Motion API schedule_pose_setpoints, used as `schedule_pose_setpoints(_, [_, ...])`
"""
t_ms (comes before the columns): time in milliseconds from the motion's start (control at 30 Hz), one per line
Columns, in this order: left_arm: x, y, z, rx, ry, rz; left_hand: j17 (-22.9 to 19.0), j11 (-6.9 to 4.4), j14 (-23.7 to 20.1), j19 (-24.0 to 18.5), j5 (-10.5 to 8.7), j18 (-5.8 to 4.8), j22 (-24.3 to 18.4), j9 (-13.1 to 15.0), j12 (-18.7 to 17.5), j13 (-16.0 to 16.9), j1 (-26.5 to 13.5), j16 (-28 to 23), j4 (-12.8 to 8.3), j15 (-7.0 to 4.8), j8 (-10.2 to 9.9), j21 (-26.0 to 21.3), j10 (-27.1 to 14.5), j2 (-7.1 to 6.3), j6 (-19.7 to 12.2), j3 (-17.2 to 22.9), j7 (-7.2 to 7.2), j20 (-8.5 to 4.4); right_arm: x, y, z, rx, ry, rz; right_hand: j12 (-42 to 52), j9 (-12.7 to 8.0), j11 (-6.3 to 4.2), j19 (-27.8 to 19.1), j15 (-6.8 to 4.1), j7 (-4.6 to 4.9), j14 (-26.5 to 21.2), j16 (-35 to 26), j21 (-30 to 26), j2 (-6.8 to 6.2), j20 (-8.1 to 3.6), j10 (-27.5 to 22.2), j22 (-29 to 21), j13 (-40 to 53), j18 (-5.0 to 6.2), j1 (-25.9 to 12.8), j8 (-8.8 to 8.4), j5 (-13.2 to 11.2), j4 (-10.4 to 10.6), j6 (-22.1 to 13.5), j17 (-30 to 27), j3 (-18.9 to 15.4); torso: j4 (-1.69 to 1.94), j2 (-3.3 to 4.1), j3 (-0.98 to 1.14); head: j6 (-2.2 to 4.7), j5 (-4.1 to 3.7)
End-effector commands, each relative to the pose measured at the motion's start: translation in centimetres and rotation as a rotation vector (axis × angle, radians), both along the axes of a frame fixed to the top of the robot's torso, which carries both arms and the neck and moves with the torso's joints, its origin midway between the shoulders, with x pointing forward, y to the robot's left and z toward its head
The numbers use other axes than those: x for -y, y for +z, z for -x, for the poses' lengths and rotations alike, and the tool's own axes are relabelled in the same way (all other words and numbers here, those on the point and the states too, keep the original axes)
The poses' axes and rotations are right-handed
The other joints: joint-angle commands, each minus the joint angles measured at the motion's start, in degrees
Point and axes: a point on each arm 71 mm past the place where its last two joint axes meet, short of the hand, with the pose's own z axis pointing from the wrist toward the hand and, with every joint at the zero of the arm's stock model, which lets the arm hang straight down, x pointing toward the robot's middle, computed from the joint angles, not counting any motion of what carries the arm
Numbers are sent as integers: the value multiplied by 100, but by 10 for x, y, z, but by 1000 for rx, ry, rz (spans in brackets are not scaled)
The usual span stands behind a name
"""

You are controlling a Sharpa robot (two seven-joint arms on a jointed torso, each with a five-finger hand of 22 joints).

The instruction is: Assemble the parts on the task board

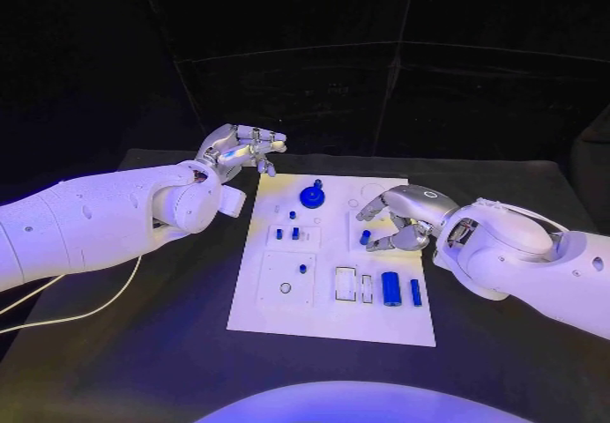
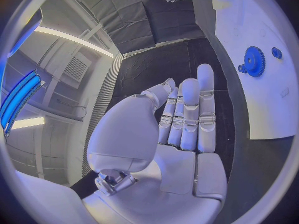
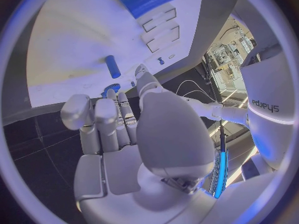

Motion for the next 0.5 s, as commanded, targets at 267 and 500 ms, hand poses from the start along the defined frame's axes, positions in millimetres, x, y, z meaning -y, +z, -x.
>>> schedule_pose_setpoints(267, [3,1,0,-1,-18,10,-10,-3,-37,-20,27,73,-7,-3,34,-4,-39,26,23,-11,35,-42,-25,8,-32,-22,7,-16,0,-8,-7,-54,-39,104,272,23,-56,50,-51,18,-24,-99,-17,195,-36,151,-1,22,49,322,14,52,108,81,-138,50,30,9,-4,28,-33])
schedule_pose_setpoints(500, [3,1,0,-1,-17,10,-10,-3,-37,-20,27,73,-7,-3,34,-4,-39,26,23,-11,35,-42,-25,8,-32,-22,7,-16,-5,-12,-8,-84,-21,142,458,39,-182,242,-163,43,68,30,155,489,-131,738,255,-25,-9,476,69,6,3,459,38,343,21,8,-9,4,-23])
